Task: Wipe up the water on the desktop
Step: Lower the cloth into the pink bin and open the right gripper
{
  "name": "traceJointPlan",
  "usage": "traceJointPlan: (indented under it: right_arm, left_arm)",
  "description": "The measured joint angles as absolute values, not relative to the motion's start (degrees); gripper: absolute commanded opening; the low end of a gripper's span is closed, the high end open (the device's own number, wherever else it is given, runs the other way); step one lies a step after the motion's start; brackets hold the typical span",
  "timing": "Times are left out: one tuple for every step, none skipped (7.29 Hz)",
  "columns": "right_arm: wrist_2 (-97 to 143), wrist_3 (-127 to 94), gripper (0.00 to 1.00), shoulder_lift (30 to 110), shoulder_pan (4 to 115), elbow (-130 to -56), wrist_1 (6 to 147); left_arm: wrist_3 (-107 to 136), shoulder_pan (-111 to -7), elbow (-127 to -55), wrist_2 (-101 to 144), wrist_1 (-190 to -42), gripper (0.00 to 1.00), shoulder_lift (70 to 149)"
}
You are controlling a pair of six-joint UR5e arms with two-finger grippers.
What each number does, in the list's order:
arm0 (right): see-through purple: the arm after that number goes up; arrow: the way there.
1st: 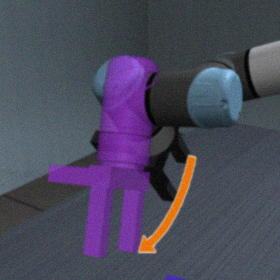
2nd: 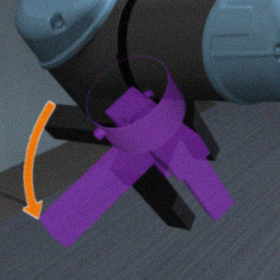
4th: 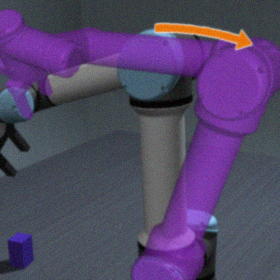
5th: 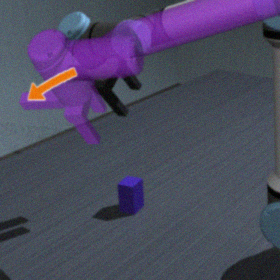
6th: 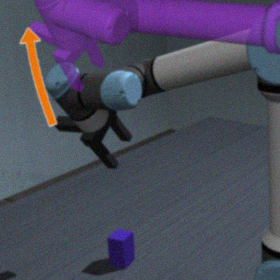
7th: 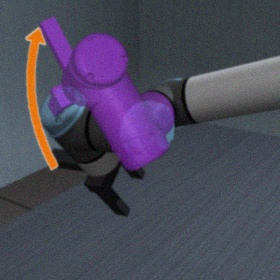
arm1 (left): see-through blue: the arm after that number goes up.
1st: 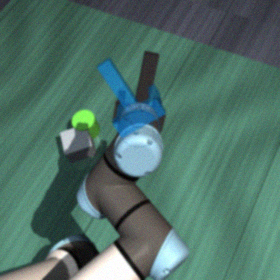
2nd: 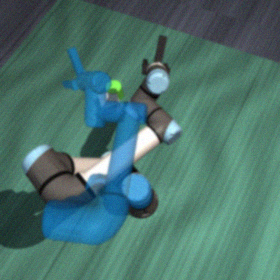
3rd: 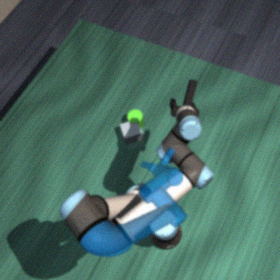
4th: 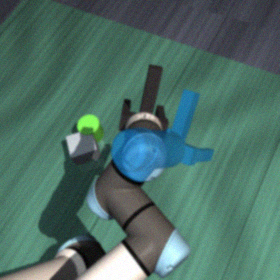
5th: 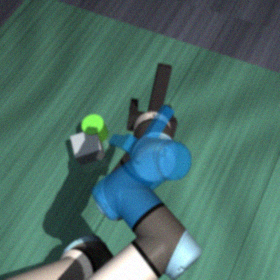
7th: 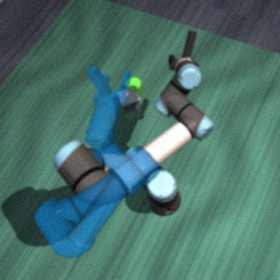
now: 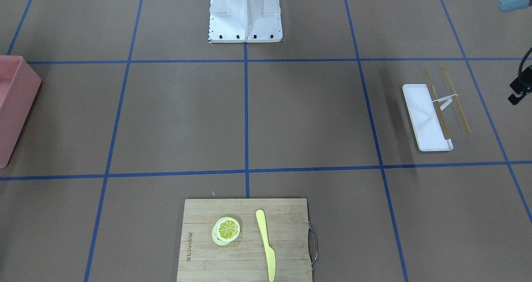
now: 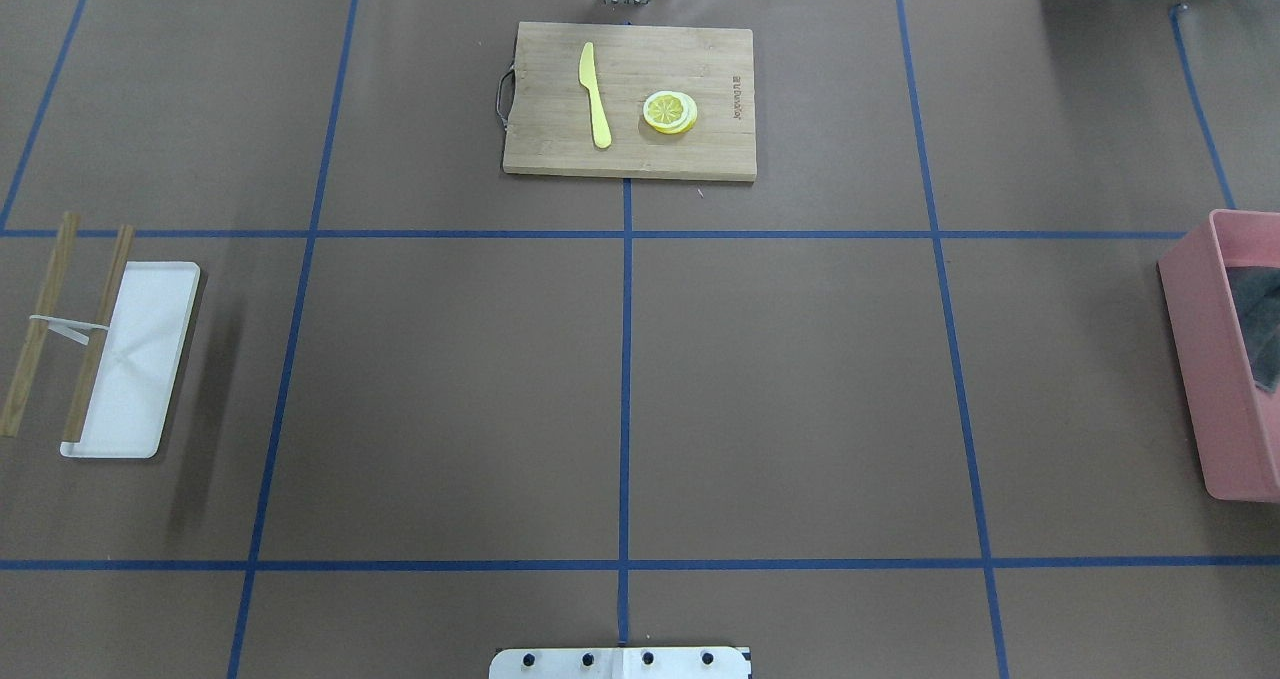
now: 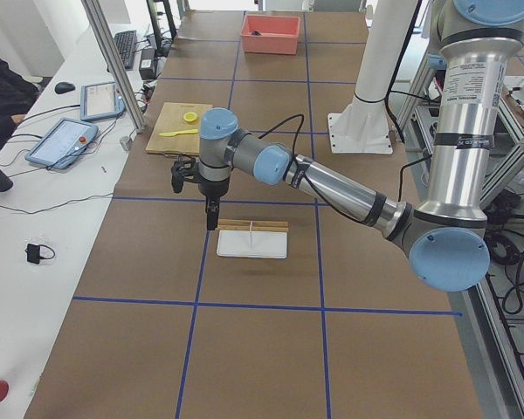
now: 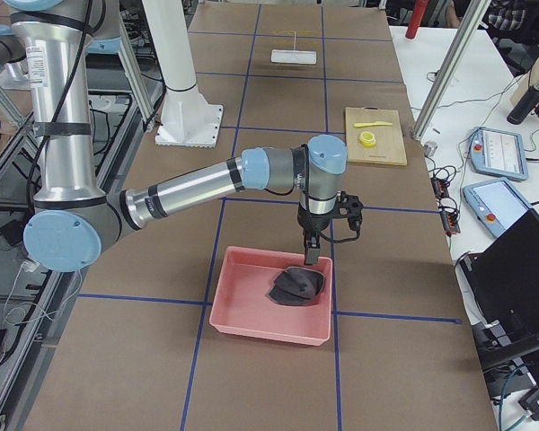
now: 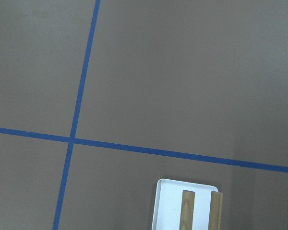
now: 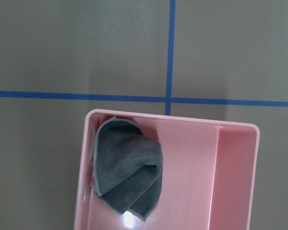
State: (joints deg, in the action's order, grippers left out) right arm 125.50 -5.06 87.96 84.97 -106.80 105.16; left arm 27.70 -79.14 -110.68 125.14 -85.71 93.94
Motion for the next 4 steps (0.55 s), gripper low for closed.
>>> traceJointPlan:
  right_arm:
    - [124.77, -5.12, 1.00, 88.01, 86.02, -103.74, 102.31]
    - [125.15, -5.09, 1.00, 88.26, 87.15, -101.03, 100.52]
    - [127.10, -5.03, 1.00, 89.00, 88.30, -99.24, 99.65]
    - [129.98, -4.51, 1.00, 89.89, 89.75, -97.56, 99.03]
  left_arm:
    - [21.44, -81.74, -109.91, 125.12, -81.61, 0.98, 94.13]
    - [16.61, -83.90, -107.56, 125.20, -79.32, 0.98, 94.07]
    - [14.05, -85.38, -104.48, 125.67, -78.65, 0.98, 93.84]
    - [12.72, -86.53, -101.83, 127.16, -78.62, 0.98, 93.68]
